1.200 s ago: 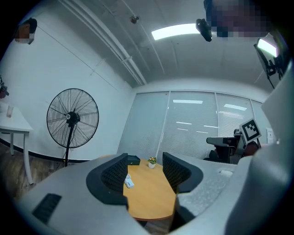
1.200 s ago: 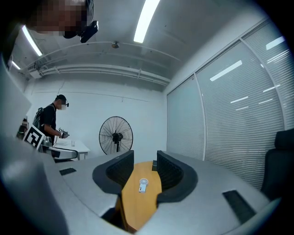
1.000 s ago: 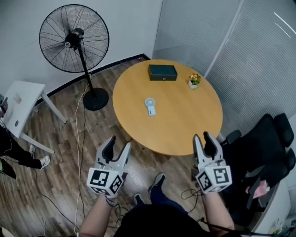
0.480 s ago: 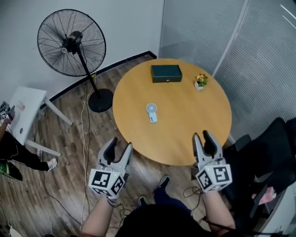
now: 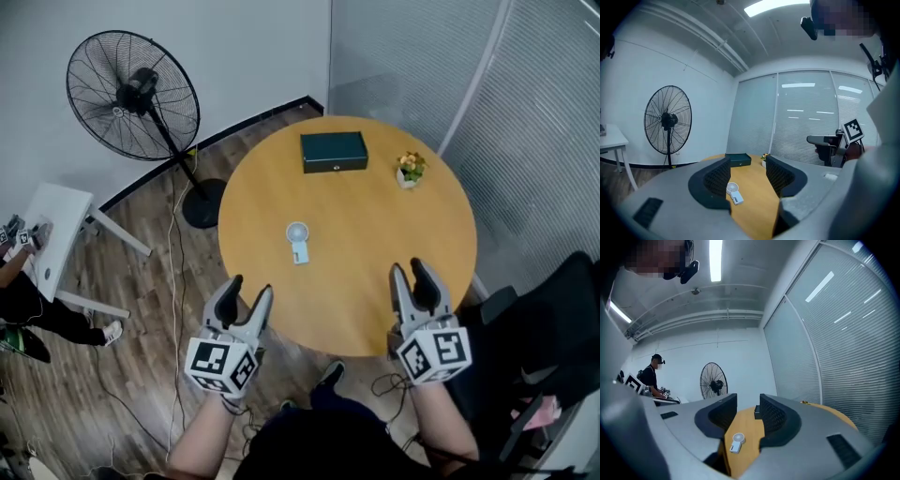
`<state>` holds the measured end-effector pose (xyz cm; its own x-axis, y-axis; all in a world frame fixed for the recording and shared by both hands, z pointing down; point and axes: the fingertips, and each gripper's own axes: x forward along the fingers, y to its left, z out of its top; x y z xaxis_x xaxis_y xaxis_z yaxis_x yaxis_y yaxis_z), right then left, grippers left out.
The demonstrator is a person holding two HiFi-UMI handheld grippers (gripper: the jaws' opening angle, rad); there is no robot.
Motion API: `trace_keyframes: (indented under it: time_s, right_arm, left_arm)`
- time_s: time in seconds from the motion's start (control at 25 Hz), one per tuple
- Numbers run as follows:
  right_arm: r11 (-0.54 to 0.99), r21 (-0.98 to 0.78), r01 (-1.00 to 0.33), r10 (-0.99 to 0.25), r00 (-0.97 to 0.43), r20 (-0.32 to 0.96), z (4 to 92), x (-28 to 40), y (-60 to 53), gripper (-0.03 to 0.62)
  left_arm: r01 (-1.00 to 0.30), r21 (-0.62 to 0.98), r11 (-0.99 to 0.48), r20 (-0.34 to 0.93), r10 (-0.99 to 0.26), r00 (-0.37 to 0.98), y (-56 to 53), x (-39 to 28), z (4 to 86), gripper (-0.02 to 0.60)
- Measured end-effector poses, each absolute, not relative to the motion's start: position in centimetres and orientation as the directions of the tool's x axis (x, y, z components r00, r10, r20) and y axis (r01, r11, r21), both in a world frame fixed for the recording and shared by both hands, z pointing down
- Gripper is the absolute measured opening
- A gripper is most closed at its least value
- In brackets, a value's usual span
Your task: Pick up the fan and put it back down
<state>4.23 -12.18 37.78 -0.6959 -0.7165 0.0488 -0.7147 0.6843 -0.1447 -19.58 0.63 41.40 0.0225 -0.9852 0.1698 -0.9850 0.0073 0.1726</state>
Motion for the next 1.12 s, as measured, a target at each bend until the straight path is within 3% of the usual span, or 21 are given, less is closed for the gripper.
trace_keyframes:
  time_s: [0.6,1.12]
  right_arm:
    - [0.68,-0.184,-0.709,-0.713,-0.699,0.059,38.7,5.5,-18.2,0.153]
    - [0.509,-0.16,-0.846,-0.843,-0.528,0.105,39.7,7.0,-21.3,0.149]
  left_arm:
    - [-0.986,0.162,0.031,0.256,-0.967,0.012,-6.2,-17.8,44.7,0.227]
    - [-0.974,0.217,-0.07,0.407,-0.9,0.156,-14.2,-19.6,53.4,0.227]
